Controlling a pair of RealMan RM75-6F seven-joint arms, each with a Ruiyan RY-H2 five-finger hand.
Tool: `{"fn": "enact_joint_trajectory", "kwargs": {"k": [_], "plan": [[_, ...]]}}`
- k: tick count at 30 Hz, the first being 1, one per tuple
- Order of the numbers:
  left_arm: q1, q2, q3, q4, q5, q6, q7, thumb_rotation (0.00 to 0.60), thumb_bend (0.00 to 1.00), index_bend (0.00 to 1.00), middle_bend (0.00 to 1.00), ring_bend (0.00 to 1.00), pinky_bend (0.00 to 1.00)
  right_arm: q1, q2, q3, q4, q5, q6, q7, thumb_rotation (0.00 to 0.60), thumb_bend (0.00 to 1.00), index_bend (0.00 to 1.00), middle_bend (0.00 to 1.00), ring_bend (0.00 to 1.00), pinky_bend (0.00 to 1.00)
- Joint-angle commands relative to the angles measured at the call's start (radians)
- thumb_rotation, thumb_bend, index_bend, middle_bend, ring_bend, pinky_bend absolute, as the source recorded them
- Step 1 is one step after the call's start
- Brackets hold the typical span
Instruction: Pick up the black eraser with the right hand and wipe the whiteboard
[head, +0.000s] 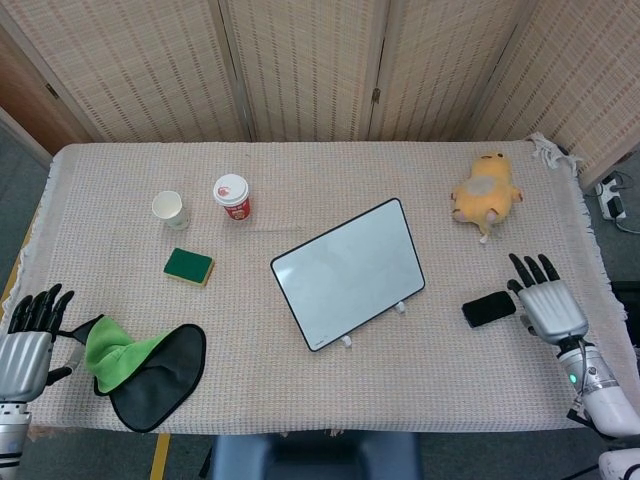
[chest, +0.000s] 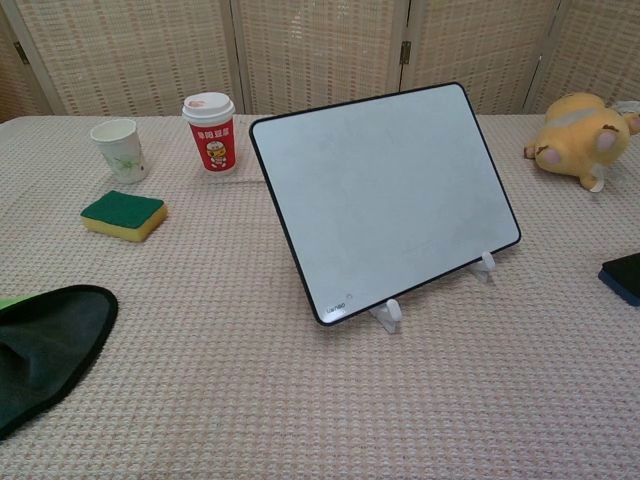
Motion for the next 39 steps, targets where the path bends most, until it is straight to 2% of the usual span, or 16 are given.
{"fn": "enact_joint_trajectory", "kwargs": {"k": [1, 5, 14, 25, 33, 39], "plan": [[-0.008, 0.001, -0.005, 0.005, -0.01, -0.013, -0.005, 0.6, 0.35, 0.0, 0.0, 0.0, 0.0, 0.008, -0.026, -0.007, 0.033, 0.017, -0.017, 0.011, 0.6, 0.34, 0.27, 0.0, 0.0, 0.0], [-0.018, -0.001, -0.007, 0.011, -0.017, -0.03, -0.005, 0.6, 0.35, 0.0, 0.0, 0.0, 0.0, 0.02, -0.049, -0.014, 0.065, 0.014, -0.032, 0.046, 0.6, 0.34, 0.18, 0.0, 0.0, 0.0], [-0.033, -0.004, -0.009, 0.022, -0.033, -0.056, -0.005, 0.6, 0.35, 0.0, 0.0, 0.0, 0.0, 0.057, -0.125, -0.029, 0.159, 0.007, -0.077, 0.063, 0.6, 0.34, 0.18, 0.0, 0.0, 0.0], [-0.04, -0.004, -0.009, 0.028, -0.045, -0.069, -0.013, 0.6, 0.35, 0.0, 0.0, 0.0, 0.0, 0.089, -0.198, -0.041, 0.244, 0.006, -0.112, 0.075, 0.6, 0.34, 0.26, 0.0, 0.0, 0.0], [-0.044, -0.004, -0.007, 0.029, -0.047, -0.074, -0.015, 0.6, 0.35, 0.0, 0.0, 0.0, 0.0, 0.095, -0.218, -0.051, 0.276, 0.007, -0.121, 0.094, 0.6, 0.34, 0.27, 0.0, 0.0, 0.0], [-0.044, -0.004, -0.005, 0.029, -0.047, -0.072, -0.014, 0.6, 0.35, 0.0, 0.0, 0.0, 0.0, 0.098, -0.237, -0.055, 0.3, -0.002, -0.11, 0.109, 0.6, 0.34, 0.34, 0.0, 0.0, 0.0]]}}
